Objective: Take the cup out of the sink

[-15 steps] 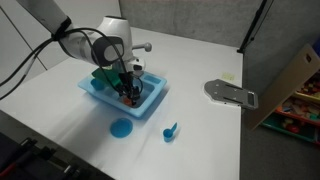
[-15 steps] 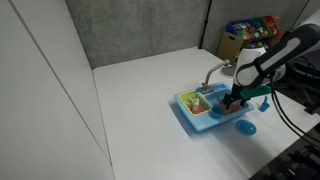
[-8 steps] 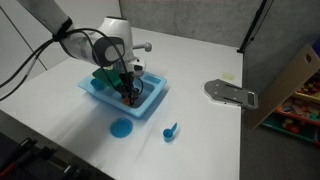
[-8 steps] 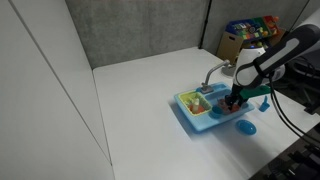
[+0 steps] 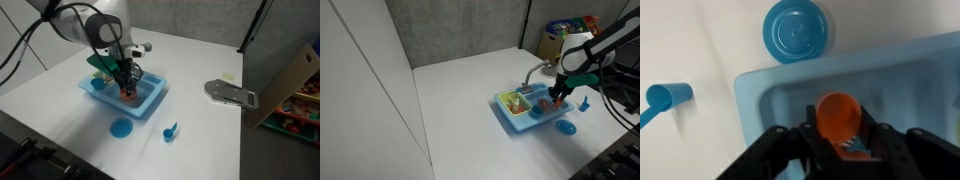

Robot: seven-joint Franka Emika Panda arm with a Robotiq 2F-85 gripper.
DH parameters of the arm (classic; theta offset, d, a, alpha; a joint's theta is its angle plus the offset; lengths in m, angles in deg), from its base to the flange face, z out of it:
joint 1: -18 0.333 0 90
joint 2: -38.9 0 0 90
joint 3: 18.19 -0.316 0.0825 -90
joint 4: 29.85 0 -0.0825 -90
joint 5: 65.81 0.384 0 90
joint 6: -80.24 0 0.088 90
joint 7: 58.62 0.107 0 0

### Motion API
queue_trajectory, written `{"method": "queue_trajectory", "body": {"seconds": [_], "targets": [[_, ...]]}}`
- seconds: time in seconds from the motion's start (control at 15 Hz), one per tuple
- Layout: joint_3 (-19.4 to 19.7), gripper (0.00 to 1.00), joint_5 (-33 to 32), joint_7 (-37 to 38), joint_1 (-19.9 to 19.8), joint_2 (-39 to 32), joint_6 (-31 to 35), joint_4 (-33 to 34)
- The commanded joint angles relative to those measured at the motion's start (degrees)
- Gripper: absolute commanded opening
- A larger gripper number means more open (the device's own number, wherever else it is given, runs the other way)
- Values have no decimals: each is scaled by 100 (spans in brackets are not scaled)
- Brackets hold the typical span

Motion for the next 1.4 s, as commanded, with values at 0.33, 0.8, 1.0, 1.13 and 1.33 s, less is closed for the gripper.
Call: {"method": "queue_trajectory", "body": {"seconds": [0.33, 0.8, 1.0, 1.13, 1.33], "targets": [[78, 17, -56, -196, -233, 1627, -904, -809], [336, 17, -92, -306, -645, 2086, -851, -1344], [517, 17, -150, -252, -838, 2007, -809, -1329], [625, 17, -158, -223, -947, 1942, -775, -1302], [776, 17, -122, -195, -1111, 1759, -667, -1224]]}}
